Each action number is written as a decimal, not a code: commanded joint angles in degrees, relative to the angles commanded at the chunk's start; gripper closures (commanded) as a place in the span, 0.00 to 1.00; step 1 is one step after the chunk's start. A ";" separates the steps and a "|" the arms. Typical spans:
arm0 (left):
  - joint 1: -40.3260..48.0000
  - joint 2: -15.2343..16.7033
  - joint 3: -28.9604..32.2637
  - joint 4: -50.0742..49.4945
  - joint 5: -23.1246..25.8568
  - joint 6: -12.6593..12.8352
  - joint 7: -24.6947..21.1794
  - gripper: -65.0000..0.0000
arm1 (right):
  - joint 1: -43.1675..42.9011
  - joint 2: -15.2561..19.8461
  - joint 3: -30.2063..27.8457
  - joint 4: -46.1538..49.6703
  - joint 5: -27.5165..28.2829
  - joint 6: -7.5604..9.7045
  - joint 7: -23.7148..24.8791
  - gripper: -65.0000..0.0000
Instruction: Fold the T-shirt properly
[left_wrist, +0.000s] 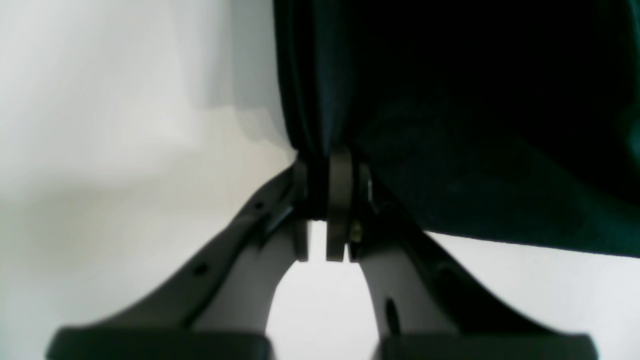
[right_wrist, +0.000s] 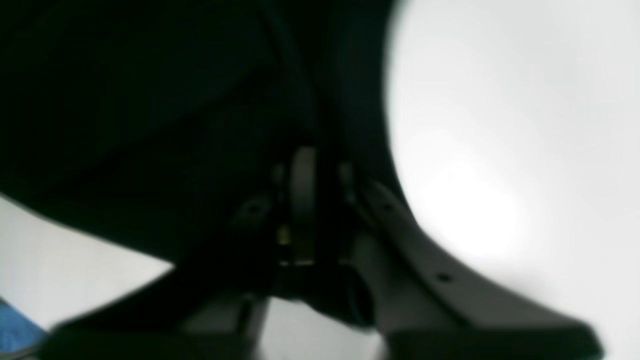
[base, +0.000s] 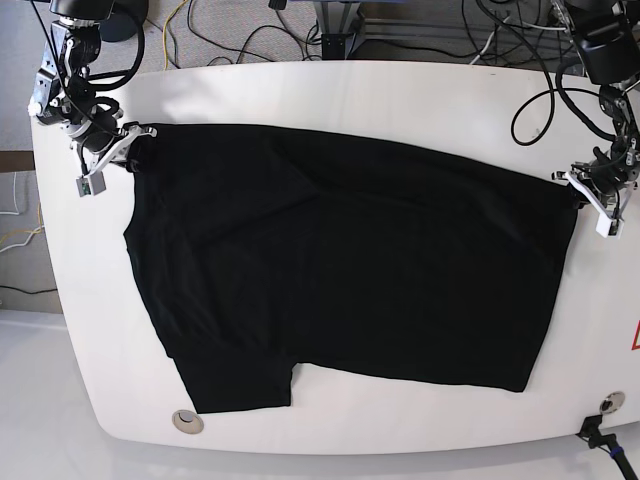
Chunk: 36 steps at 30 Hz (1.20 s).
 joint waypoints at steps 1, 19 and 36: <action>0.00 0.00 0.00 0.00 0.00 0.00 0.00 1.00 | -0.09 0.00 0.00 1.41 -0.09 0.00 -0.09 0.70; 0.00 0.09 0.00 0.00 0.00 0.00 0.09 1.00 | -6.07 -5.63 9.14 4.92 -10.99 -0.18 -0.09 0.45; 0.00 -0.09 0.00 0.00 0.00 -0.09 0.09 1.00 | -6.15 -8.09 8.79 1.41 -11.16 1.32 -0.09 1.00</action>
